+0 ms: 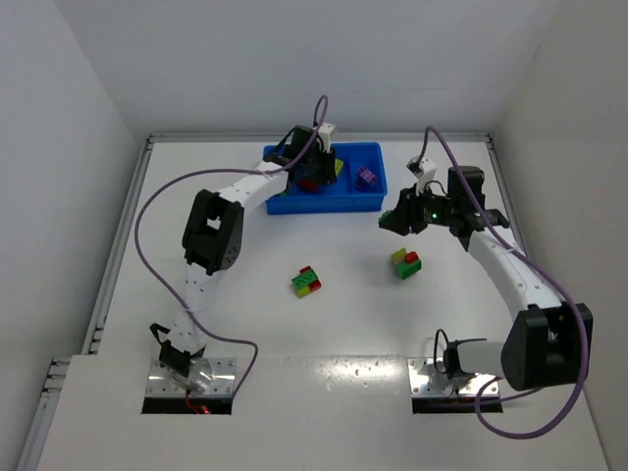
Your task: Sort the legos into containers by color
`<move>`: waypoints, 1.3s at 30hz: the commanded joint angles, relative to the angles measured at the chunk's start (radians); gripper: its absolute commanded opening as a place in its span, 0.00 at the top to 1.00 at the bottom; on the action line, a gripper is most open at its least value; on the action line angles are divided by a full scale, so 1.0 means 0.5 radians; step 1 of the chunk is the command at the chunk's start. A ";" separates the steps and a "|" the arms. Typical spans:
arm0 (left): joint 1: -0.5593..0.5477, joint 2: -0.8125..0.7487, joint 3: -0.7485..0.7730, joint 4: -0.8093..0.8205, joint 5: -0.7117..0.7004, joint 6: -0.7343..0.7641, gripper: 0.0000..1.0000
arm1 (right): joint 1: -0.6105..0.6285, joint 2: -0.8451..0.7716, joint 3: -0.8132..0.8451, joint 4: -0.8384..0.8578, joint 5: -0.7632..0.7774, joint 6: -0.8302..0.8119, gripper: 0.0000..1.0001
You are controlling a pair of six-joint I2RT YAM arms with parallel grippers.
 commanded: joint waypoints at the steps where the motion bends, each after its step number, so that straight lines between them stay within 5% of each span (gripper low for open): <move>1: -0.086 0.072 0.221 -0.018 -0.231 -0.017 0.83 | -0.045 -0.057 -0.003 -0.004 -0.053 -0.038 1.00; 8: -0.086 0.155 0.283 -0.018 -0.146 -0.017 0.38 | -0.045 0.004 0.018 -0.004 -0.072 -0.020 1.00; 14: -0.046 -0.081 0.240 -0.018 -0.106 -0.035 0.30 | -0.027 0.044 0.037 0.081 -0.072 -0.001 1.00; 19: 0.040 -0.650 0.047 -0.018 -0.106 -0.008 0.27 | 0.095 0.270 0.214 0.229 -0.029 0.085 1.00; 21: 0.116 -0.862 -0.115 -0.018 -0.106 0.050 0.03 | 0.175 0.414 0.420 0.250 -0.001 0.106 1.00; 22: 0.150 -1.079 -0.186 -0.018 -0.106 0.050 0.00 | 0.264 0.488 0.499 0.275 0.035 0.106 1.00; 32: 0.941 -1.933 -0.955 -0.310 0.399 0.056 0.00 | 0.743 1.709 1.925 0.207 0.376 0.165 1.00; 39: 1.147 -2.244 -1.438 -0.310 0.608 0.127 0.00 | 0.881 2.182 2.279 0.263 0.569 0.134 1.00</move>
